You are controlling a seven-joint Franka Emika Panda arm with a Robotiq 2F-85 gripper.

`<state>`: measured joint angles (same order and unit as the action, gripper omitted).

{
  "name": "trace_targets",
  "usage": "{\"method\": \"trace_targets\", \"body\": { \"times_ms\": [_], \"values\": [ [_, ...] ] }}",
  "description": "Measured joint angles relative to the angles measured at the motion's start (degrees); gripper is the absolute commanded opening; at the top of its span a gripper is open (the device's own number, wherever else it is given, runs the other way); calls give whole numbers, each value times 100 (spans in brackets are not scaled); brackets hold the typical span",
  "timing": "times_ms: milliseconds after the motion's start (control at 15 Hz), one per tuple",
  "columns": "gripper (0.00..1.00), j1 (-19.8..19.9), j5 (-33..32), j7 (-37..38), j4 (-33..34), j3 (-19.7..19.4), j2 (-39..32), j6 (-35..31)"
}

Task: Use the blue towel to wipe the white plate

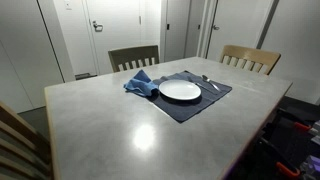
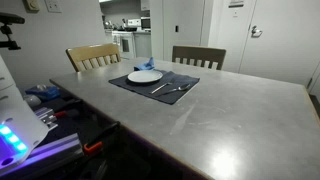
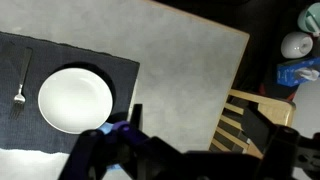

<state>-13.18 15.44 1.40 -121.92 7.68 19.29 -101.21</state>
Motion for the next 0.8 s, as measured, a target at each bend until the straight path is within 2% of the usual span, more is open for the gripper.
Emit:
{"method": "trace_targets", "body": {
  "times_ms": [533, 800],
  "values": [
    [100, 17, -263, -148, 115, 4, -11, -96],
    [100, 40, -518, -427, 321, -5, -100, -491]
  ]
}}
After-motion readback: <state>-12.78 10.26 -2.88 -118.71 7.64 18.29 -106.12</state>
